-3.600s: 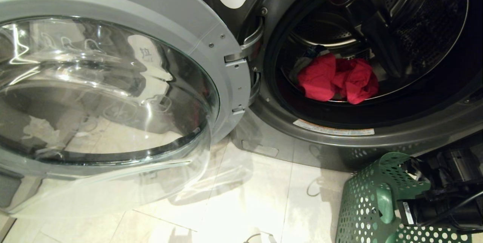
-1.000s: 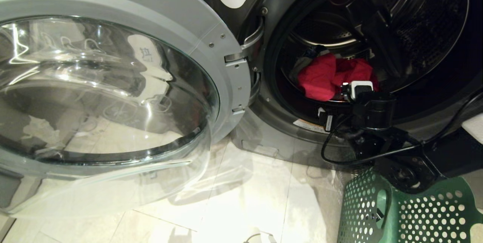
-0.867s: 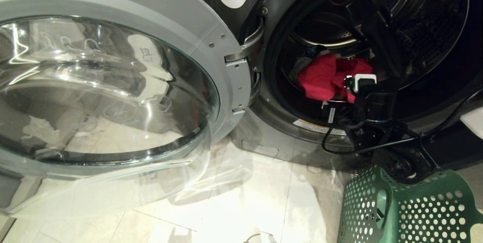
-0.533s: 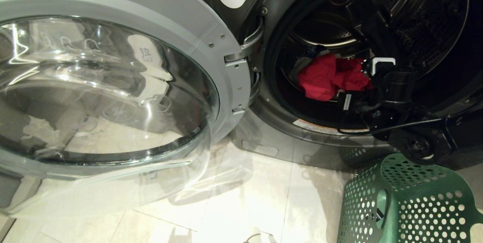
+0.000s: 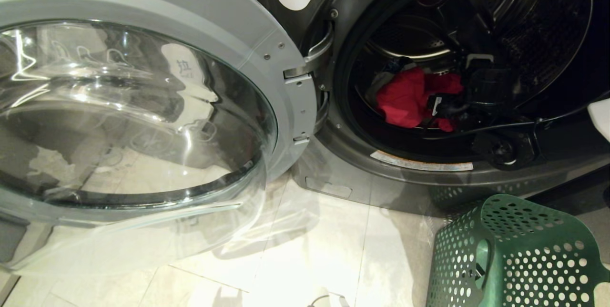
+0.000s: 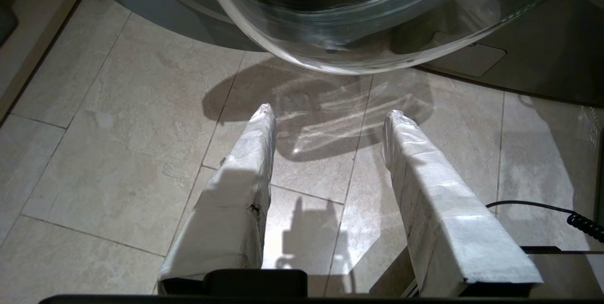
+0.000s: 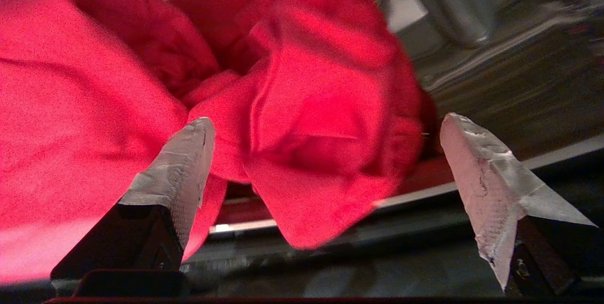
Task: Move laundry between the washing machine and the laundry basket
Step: Place the clothes into the washing machine
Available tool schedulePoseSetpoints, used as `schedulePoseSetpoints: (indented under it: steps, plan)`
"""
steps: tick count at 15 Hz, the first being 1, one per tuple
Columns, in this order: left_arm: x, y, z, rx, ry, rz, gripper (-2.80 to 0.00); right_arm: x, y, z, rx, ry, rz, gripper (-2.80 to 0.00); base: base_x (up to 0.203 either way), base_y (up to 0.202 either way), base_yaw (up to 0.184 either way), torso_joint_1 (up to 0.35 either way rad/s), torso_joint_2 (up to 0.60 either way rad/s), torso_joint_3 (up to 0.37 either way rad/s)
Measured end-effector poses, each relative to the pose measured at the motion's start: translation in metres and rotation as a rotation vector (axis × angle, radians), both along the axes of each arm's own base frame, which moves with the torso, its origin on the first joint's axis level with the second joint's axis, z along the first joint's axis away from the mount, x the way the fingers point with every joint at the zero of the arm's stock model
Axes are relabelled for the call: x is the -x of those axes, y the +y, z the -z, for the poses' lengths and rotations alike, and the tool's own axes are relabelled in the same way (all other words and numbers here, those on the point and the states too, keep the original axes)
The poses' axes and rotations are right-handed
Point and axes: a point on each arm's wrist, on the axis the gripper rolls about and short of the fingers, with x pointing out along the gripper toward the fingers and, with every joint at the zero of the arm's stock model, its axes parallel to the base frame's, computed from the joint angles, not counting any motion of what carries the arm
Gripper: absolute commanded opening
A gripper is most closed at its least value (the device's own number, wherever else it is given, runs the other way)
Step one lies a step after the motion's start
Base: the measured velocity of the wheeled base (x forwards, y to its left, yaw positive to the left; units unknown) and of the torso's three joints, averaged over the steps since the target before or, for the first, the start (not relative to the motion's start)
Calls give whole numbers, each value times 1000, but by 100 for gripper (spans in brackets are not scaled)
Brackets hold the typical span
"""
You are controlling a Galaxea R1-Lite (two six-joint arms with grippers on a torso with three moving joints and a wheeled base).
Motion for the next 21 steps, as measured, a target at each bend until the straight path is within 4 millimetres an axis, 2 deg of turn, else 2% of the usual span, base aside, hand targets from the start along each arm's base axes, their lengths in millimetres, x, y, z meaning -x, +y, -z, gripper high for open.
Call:
schedulePoseSetpoints:
  steps: [3,10,11,15,21]
  plan:
    - [0,0,0,0,0,0,-280,-21,4,10,1,-5,3,0,0,0,0,0,0,0]
    - [0,0,0,0,0,0,-280,-61,-9,29,7,8,49,0,0,0,0,0,0,0]
    - [0,0,0,0,0,0,-280,-64,-9,32,8,18,50,-280,0,0,0,0,0,0]
    - [0,0,0,0,0,0,-280,-70,-10,30,7,29,52,-280,0,0,0,0,0,0]
    - [0,0,0,0,0,0,-280,-68,-12,23,7,17,56,-280,0,0,0,0,0,0]
